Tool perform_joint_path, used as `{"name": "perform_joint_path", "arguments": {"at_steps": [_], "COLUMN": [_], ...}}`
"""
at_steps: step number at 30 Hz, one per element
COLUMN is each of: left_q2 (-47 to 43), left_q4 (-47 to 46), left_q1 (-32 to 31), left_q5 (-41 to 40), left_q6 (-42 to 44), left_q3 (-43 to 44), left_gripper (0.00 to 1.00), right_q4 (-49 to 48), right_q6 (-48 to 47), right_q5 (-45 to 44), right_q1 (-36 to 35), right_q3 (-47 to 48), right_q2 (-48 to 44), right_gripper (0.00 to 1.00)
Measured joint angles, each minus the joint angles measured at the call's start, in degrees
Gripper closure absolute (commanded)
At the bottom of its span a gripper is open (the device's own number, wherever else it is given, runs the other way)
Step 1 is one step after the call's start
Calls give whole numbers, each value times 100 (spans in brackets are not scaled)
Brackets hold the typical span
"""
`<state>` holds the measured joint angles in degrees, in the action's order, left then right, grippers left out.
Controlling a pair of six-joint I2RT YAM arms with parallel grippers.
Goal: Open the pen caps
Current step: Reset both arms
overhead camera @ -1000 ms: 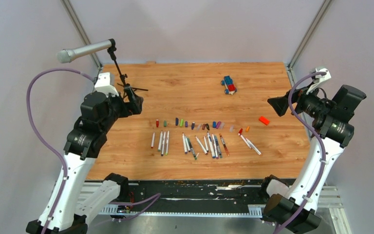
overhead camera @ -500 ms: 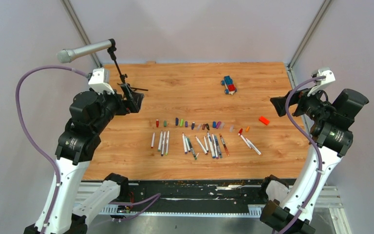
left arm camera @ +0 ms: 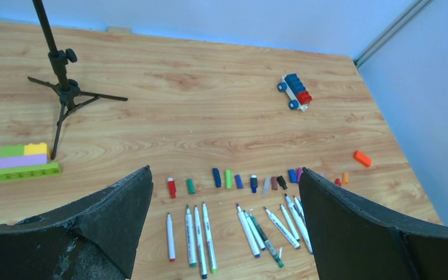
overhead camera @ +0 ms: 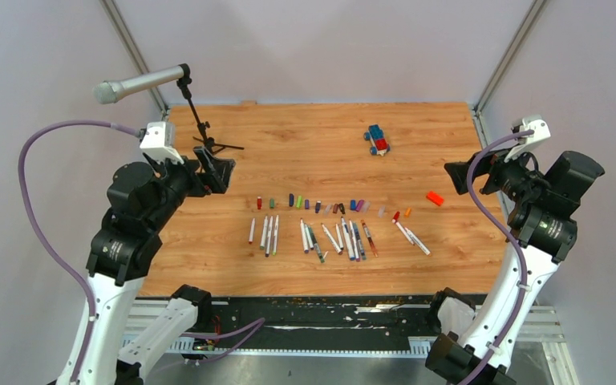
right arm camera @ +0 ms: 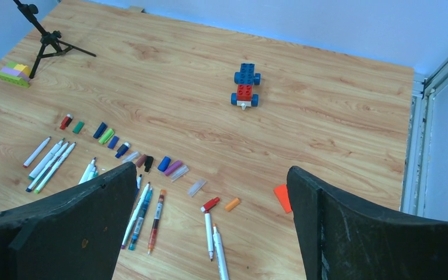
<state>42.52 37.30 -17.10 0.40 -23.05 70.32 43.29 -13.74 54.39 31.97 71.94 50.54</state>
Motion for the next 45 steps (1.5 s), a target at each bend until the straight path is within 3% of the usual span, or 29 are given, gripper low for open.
{"name": "perform_joint_path", "arguments": {"at_steps": [45], "left_q2": [-358], "left_q4": [-435], "left_q1": [0], "left_q5": [114], "left_q6": [114], "left_q3": [-1056], "left_gripper": [0], "right_q4": [-120], "right_q6": [365], "right_q5": [-496], "right_q1": [0], "right_q3": [-184], "right_q2": [225], "right_gripper": [0]}}
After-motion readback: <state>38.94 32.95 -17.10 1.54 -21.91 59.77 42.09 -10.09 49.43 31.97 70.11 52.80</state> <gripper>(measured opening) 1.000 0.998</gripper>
